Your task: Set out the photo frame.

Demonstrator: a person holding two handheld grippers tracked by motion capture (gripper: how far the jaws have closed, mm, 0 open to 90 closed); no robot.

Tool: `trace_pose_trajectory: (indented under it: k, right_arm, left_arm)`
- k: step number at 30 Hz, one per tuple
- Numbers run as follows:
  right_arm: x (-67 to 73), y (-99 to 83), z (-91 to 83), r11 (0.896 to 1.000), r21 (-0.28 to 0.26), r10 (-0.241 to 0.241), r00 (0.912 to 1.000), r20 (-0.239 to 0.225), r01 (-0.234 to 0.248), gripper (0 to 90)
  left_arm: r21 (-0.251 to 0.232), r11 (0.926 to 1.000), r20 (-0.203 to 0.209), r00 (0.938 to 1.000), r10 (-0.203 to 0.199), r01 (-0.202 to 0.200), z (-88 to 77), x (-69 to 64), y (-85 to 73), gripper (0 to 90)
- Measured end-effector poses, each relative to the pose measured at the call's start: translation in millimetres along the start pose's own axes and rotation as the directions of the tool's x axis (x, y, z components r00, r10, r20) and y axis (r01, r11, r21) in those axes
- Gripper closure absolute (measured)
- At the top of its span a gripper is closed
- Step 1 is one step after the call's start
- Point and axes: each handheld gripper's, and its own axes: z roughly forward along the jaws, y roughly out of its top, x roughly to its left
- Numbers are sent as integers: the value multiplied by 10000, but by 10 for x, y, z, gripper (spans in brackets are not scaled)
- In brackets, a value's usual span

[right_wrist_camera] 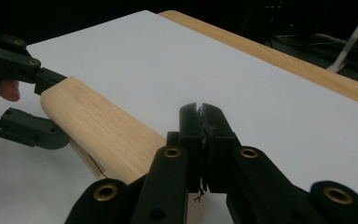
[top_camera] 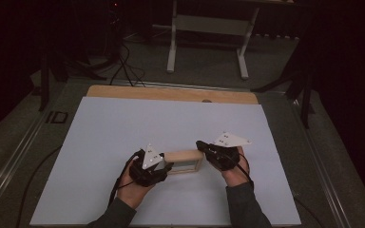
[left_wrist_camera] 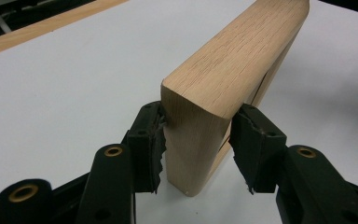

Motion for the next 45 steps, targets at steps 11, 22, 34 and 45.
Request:
trace_pose_trajectory:
  k: [11, 22, 34, 45]
  right_arm:
    - [-53, 10, -89, 9998, -176, 40, 9981, -610, -51, 542]
    - [-74, -25, -54, 9998, 211, 35, 9892, -1466, -4, 370]
    - [-110, -168, 75, 9945, 1037, 82, 9783, -2071, 136, 360]
    - [-132, -232, 115, 9925, 1202, 30, 9808, -1948, 208, 447]
  left_arm:
    - [-36, 9999, 30, 9999, -142, 142, 15, 29, -3, 548]
    - [-51, 9998, 19, 9998, -208, 208, 25, 41, -3, 569]
    - [162, 9993, 99, 9994, -327, 325, 73, 56, -34, 570]
    - [182, 9992, 76, 9993, -365, 364, 93, 69, -54, 585]
